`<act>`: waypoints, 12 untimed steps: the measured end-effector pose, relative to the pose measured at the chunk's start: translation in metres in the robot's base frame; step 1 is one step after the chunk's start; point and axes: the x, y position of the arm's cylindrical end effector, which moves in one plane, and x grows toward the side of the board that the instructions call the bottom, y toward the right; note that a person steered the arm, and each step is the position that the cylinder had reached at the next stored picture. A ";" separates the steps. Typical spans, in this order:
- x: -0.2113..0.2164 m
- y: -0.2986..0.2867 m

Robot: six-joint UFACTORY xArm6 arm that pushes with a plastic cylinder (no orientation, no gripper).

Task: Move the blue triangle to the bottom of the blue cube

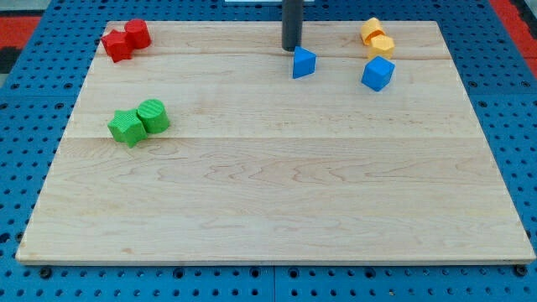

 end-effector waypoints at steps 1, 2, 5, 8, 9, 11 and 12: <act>0.046 0.000; 0.067 0.009; 0.115 -0.002; 0.116 0.018; 0.099 -0.003; 0.104 0.057; 0.104 0.076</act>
